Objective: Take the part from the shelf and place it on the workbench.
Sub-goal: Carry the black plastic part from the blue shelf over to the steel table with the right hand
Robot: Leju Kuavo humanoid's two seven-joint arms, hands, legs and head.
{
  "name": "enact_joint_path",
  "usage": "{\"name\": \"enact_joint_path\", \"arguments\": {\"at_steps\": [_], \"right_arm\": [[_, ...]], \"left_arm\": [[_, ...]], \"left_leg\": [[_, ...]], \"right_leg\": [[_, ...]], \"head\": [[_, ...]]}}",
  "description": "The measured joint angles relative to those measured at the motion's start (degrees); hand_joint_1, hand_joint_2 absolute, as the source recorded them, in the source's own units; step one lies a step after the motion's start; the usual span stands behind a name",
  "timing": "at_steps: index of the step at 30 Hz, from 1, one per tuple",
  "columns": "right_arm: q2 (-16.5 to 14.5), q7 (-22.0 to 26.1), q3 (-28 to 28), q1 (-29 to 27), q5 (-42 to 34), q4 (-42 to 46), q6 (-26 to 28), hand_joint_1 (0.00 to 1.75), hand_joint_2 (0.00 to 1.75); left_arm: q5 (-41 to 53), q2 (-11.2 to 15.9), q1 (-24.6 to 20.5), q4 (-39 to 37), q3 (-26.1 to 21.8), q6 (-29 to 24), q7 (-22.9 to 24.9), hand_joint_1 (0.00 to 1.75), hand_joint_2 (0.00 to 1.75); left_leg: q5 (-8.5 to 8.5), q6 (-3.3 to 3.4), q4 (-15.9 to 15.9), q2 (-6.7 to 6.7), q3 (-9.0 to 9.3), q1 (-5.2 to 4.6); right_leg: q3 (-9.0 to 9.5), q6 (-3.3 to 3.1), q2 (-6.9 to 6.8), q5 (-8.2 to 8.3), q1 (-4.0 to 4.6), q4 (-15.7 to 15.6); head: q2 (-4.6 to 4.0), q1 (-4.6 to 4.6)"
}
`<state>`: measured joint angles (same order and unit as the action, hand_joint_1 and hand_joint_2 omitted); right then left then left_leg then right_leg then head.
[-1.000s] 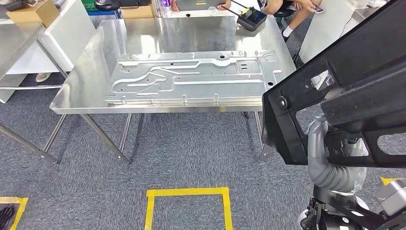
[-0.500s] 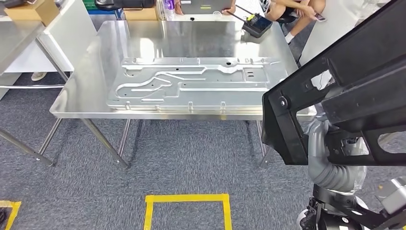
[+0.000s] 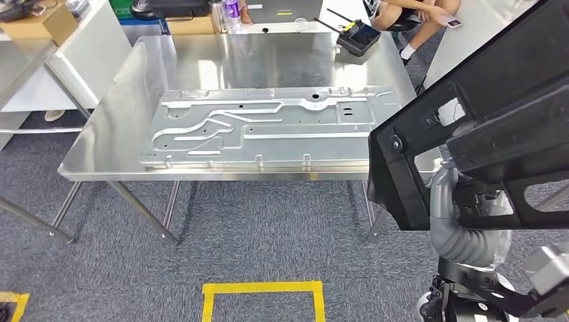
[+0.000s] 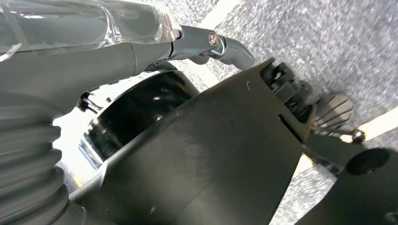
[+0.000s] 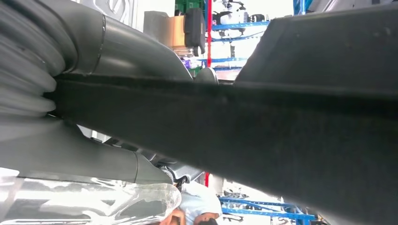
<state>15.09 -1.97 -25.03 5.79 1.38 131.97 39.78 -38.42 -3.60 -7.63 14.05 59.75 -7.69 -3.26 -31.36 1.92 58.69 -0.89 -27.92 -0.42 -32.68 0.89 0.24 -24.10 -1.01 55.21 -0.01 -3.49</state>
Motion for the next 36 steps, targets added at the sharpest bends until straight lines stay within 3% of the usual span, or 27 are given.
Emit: {"name": "enact_joint_path", "arguments": {"at_steps": [2,3,4,5,7,9,11,14,16,18,19,20,21,23,24,26,29,31,34,35,36], "right_arm": [[0.0,0.0,0.0,0.0,0.0,0.0,0.0,1.75,1.75],[0.0,0.0,0.0,0.0,0.0,-0.1,0.0,1.75,1.75],[0.0,-0.1,0.0,0.0,0.0,-0.1,0.0,1.75,1.75],[0.0,-0.1,0.0,0.0,0.0,-0.2,0.0,1.75,1.75],[0.0,-0.2,0.0,0.0,0.0,-0.2,0.0,1.75,1.75],[0.0,-0.2,0.0,0.0,0.1,-0.3,0.0,1.75,1.75],[0.0,-0.3,0.0,0.0,0.0,-0.4,0.0,1.75,1.75],[0.0,-0.3,0.0,0.0,-0.3,-0.5,0.0,1.75,1.75],[0.0,-0.1,0.0,0.1,-0.4,-0.5,0.0,1.75,1.75],[0.0,-0.1,0.0,0.0,-0.6,-0.6,0.0,1.75,1.75],[0.0,-0.1,0.0,0.0,-0.7,-0.7,0.0,1.75,1.75],[0.0,-0.1,0.0,-0.1,-0.8,-0.8,0.0,1.75,1.75],[0.0,-0.1,0.0,-0.1,-0.8,-0.8,0.0,1.75,1.75],[0.0,-0.1,0.0,-0.1,-0.7,-0.9,0.0,1.75,1.75],[-0.1,-0.1,0.0,0.0,-0.7,-1.0,0.0,1.75,1.75],[-0.1,-0.1,0.0,0.0,-0.7,-1.2,0.0,1.75,1.75],[-0.1,-0.1,0.0,0.0,-0.7,-1.4,0.0,1.75,1.75],[-0.1,-0.1,0.0,0.1,-0.7,-1.4,0.0,1.75,1.75],[-0.1,-0.1,0.0,0.1,-0.7,-1.4,0.0,1.75,1.75],[-0.1,-0.1,0.0,0.1,-0.7,-1.5,0.0,1.75,1.75],[-0.1,-0.1,0.0,0.1,-0.7,-1.5,0.0,1.75,1.75]], "left_arm": [[-0.1,0.0,-0.3,0.0,0.0,-0.1,-0.1,0.0,1.75],[-0.1,0.0,-0.5,0.0,0.0,-0.2,-0.1,0.0,1.75],[-0.1,0.0,-0.7,0.0,-0.1,-0.3,-0.1,0.0,1.75],[-0.1,0.0,-0.8,0.0,-0.1,-0.4,-0.1,0.0,1.75],[-0.1,0.0,-0.7,0.0,0.0,-0.4,0.1,0.0,1.75],[-0.1,0.1,-0.5,0.0,0.0,-0.5,0.3,0.0,1.75],[-0.2,0.1,-0.3,0.0,0.0,-0.4,0.3,0.0,1.75],[-0.2,0.0,-0.3,0.0,0.0,-0.4,0.4,0.0,1.75],[-0.2,0.0,-0.3,0.0,0.0,-0.4,0.6,0.0,1.75],[-0.2,0.0,-0.2,0.0,0.0,-0.4,0.8,0.0,1.75],[-0.2,0.0,-0.2,0.0,0.0,-0.4,0.9,0.0,1.75],[-0.2,0.0,-0.1,0.0,0.0,-0.4,0.9,0.0,1.75],[-0.2,0.0,-0.1,0.0,0.0,-0.4,0.9,0.0,1.75],[-0.1,0.0,0.1,-0.1,0.0,-0.4,1.0,0.0,1.75],[-0.1,0.1,0.1,-0.1,0.0,-0.4,1.0,0.0,1.75],[0.0,0.1,0.1,-0.1,0.0,-0.4,1.1,0.0,1.75],[0.0,0.2,0.0,-0.1,0.0,-0.4,1.2,0.0,1.75],[0.0,0.2,0.0,-0.1,0.0,-0.3,1.2,0.0,1.75],[-0.2,0.3,-0.5,-0.1,0.0,0.0,1.0,0.0,1.75],[-0.4,0.3,-0.7,-0.1,0.0,0.1,1.0,0.0,1.75],[-0.5,0.3,-0.8,-0.1,-0.1,0.1,1.0,0.0,1.75]], "left_leg": [[-2.92,-0.68,9.1,0.03,-5.38,0.28],[-3.49,-0.87,12.6,0.03,-7.78,0.35],[-2.88,-0.95,14.0,0.03,-9.19,0.36],[-0.98,-0.88,12.7,0.03,-9.28,0.35],[4.79,-0.34,4.7,0.05,-6.92,0.24],[7.84,0.43,-2.0,0.14,-4.57,-0.18],[7.54,0.95,-3.6,0.19,-3.91,-0.57],[7.33,1.62,-4.8,0.09,-2.6,-0.1],[6.99,2.2,-5.5,0.12,-1.33,0.21],[6.3,2.51,-5.6,0.18,-0.55,0.26],[5.9,2.5,-5.6,0.16,-0.16,0.28],[5.44,2.41,-5.6,0.1,0.35,0.34],[4.92,2.22,-5.6,0.02,1.01,0.45],[3.65,1.61,-5.6,-0.14,2.49,0.65],[2.95,1.21,-5.5,-0.17,2.95,0.6],[2.05,0.53,-5.5,-0.15,3.18,0.42],[1.11,-0.07,-5.2,0.01,3.32,0.46],[-0.92,-0.65,-0.2,0.11,0.85,0.59],[-4.45,-1.1,12.4,0.16,-6.73,0.46],[-4.0,-0.94,14.0,0.16,-8.16,0.35],[-2.41,-0.59,13.5,0.17,-8.63,0.21]], "right_leg": [[0.54,-0.32,-0.19,-0.62,-0.02,0.0],[0.88,-0.31,-0.22,-0.95,-0.02,0.0],[1.34,-0.28,-0.22,-1.33,-0.02,0.0],[1.94,-0.22,-0.17,-1.75,-0.01,0.0],[3.28,-0.03,-0.02,-2.64,0.02,-0.1],[4.03,0.42,0.16,-3.33,0.17,-0.2],[4.08,0.92,0.23,-3.61,0.22,-0.4],[4.28,1.73,0.08,-4.39,0.27,0.3],[1.7,2.11,0.05,-6.65,0.2,5.8],[-3.85,2.39,0.05,-9.47,0.1,14.6],[-6.16,2.52,0.04,-9.63,0.01,17.4],[-7.43,2.64,0.03,-8.51,-0.1,18.0],[-7.31,2.78,0.0,-6.06,-0.25,16.0],[-4.41,3.17,-0.15,-0.44,-0.56,7.7],[-2.91,3.17,-0.16,1.01,-0.63,4.0],[-1.67,2.62,-0.07,0.91,-0.52,1.3],[-1.46,1.19,0.15,-0.05,-0.47,1.3],[-0.84,0.5,0.08,-0.67,-0.6,1.2],[0.26,0.11,-0.1,-1.79,-0.44,1.2],[0.86,0.07,-0.09,-2.24,-0.31,1.2],[1.59,0.04,-0.02,-2.76,-0.12,1.2]], "head": [[0.01,-0.15],[0.01,-0.16],[0.01,-0.16],[0.01,-0.16],[0.01,-0.16],[0.0,-0.16],[0.0,-0.15],[0.0,-0.06],[-0.01,0.11],[-0.01,0.2],[0.0,0.21],[0.0,0.23],[0.0,0.25],[-0.01,0.27],[-0.01,0.3],[-0.02,0.28],[-0.01,0.19],[-0.01,0.04],[0.0,-0.12],[0.0,-0.14],[0.0,-0.16]]}}
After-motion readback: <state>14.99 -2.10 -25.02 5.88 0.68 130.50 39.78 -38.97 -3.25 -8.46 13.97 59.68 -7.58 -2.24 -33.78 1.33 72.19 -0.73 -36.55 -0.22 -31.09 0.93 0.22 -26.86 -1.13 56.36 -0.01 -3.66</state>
